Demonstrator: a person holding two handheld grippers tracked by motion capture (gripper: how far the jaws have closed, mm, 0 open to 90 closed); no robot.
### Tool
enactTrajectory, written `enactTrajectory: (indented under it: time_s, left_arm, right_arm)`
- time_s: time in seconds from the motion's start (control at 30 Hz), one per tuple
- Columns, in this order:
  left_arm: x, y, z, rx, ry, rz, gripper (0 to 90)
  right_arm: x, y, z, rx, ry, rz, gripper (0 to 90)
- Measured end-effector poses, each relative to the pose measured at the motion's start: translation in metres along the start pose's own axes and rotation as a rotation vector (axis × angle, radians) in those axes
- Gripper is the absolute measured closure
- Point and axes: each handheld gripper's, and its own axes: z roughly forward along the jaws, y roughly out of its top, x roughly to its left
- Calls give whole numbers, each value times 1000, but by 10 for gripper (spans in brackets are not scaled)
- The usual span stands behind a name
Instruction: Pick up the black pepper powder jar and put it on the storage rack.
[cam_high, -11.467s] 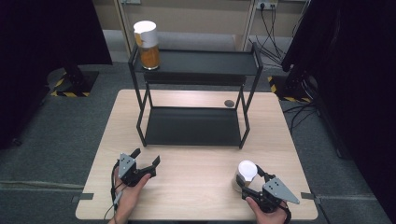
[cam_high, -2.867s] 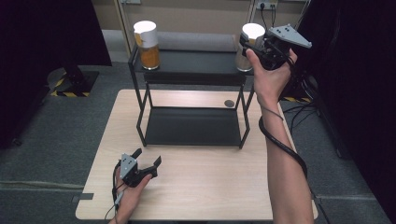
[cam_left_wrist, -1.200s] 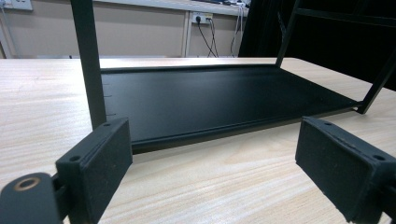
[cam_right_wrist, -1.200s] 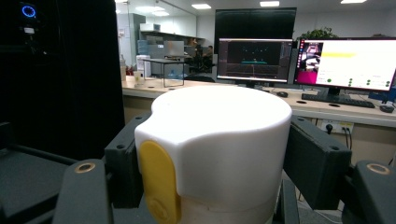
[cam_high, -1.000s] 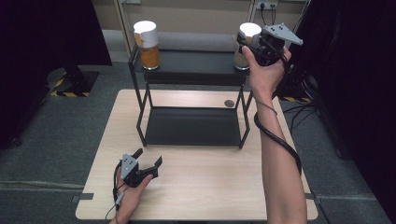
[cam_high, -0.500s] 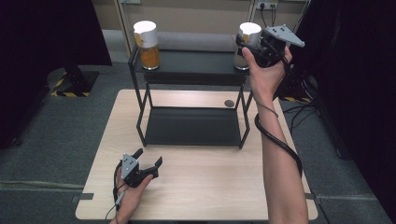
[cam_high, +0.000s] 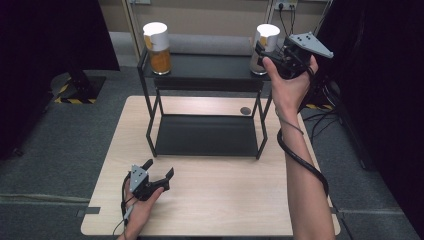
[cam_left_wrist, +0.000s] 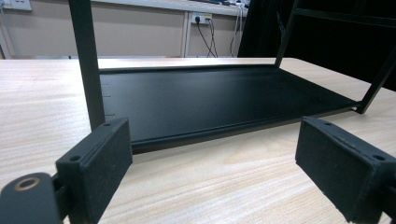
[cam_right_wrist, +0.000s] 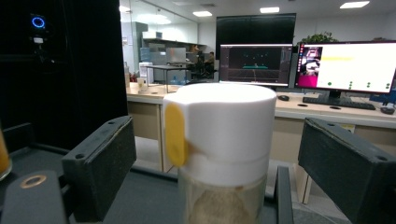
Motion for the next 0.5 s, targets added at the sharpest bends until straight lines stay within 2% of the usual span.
enactTrajectory:
  time_s: [0.27,0.5]
  left_arm:
    - [-1,0,0,0,1,2,103]
    - [-1,0,0,0,1,-1,103]
  right_arm:
    - [-5,-12,-12,-16,27,27,127]
    - [-3,-20,-20,-17,36,8,117]
